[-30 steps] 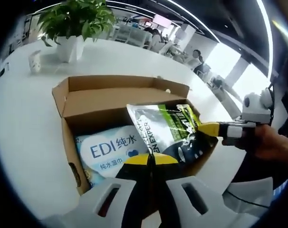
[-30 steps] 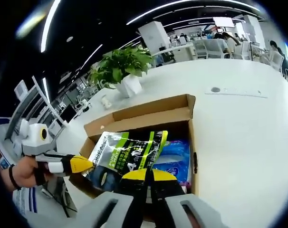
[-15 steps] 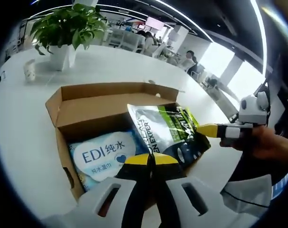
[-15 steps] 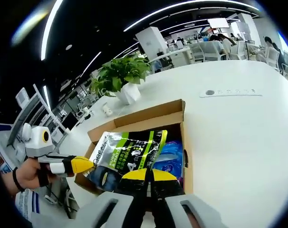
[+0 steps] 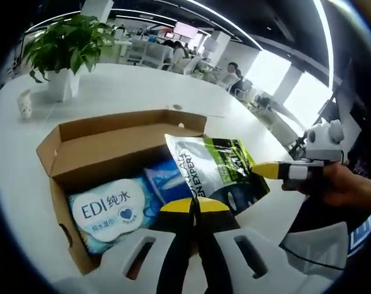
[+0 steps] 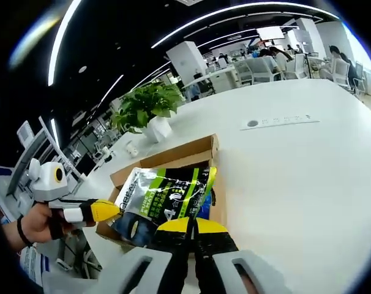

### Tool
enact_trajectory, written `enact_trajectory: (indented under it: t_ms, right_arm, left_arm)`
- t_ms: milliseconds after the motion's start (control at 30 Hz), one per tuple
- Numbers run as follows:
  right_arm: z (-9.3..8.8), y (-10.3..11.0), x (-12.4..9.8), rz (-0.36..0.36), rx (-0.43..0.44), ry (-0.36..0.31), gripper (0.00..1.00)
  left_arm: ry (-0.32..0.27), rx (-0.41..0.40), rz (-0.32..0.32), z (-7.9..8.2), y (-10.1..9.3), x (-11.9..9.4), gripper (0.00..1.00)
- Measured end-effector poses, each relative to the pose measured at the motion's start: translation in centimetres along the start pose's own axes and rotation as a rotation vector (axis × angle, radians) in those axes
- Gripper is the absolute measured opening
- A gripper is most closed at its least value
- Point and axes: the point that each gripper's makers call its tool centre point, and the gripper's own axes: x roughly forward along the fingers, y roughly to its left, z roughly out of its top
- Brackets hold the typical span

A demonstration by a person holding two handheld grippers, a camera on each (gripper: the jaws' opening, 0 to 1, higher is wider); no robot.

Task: Operate the shoe box by opening the lid, removing the specified soft item, and placing it in the target area until the item is outside and the box remains undamaged.

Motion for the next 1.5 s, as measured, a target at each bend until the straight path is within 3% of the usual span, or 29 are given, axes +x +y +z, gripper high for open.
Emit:
enact_trajectory:
  t_ms: [900,1500]
  right_arm:
    - [-0.9,-6.0,-6.4,-0.085,0.069,-0.057,0.0]
    - [-1.1,-10.3,-8.1,-0.124,0.113,-0.063,0.0]
  left_arm:
    - [0.039,0.111,-0.109,0.3,-7.9,3.6,0.0]
    - [0.085,0.165,-0.153,0.3,-11.3,6.8,0.0]
